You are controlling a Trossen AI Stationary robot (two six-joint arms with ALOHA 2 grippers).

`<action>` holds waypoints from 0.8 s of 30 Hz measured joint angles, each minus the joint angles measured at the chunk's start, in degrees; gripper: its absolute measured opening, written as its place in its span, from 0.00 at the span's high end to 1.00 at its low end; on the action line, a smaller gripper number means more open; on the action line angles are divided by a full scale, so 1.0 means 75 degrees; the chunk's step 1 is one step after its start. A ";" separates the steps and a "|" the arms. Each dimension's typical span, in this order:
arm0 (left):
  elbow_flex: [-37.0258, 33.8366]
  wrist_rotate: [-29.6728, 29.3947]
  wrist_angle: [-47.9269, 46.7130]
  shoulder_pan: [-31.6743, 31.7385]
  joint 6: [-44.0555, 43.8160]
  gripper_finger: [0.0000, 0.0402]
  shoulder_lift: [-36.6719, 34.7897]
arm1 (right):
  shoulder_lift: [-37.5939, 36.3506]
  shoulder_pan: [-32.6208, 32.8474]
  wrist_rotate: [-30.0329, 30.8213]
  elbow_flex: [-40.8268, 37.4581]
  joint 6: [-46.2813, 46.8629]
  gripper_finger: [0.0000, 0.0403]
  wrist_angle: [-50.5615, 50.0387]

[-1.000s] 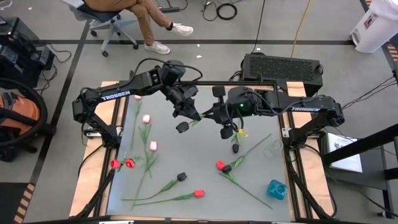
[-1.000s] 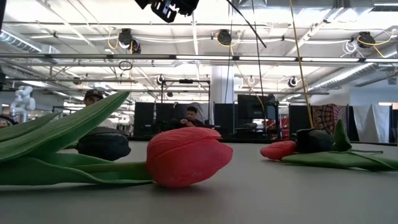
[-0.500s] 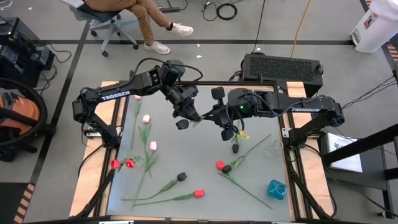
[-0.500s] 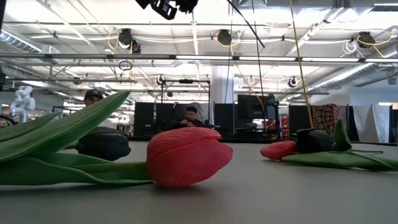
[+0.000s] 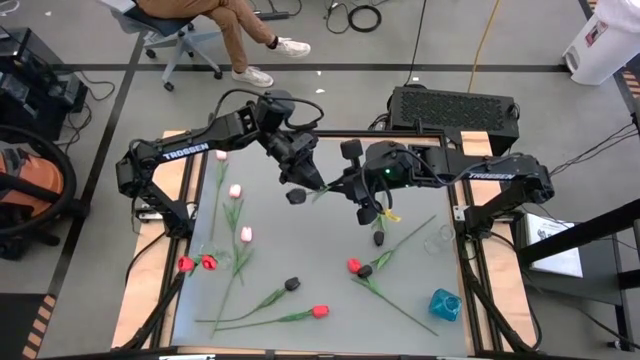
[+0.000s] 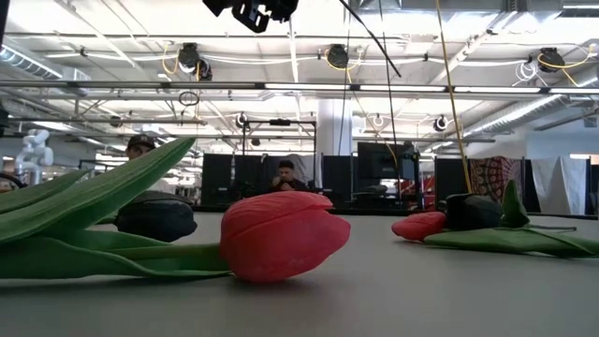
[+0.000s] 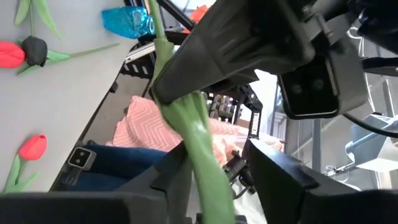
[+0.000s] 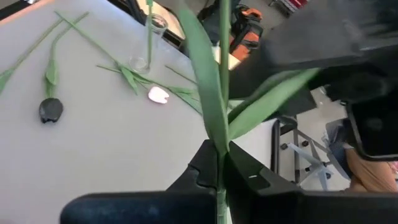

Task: Sort flowers into vase by color
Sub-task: Put the top left black tulip into the right transparent vase

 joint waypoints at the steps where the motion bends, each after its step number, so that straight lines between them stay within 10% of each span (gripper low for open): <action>1: 0.0000 0.0003 0.0020 0.0005 0.0000 0.57 0.0000 | 0.0000 0.0005 -0.0029 0.0000 0.0022 1.00 -0.0010; 24: 0.0000 -0.0284 0.0061 0.1629 0.0887 0.48 -0.0003 | 0.0006 0.0000 0.0034 -0.0003 0.0914 1.00 -0.0335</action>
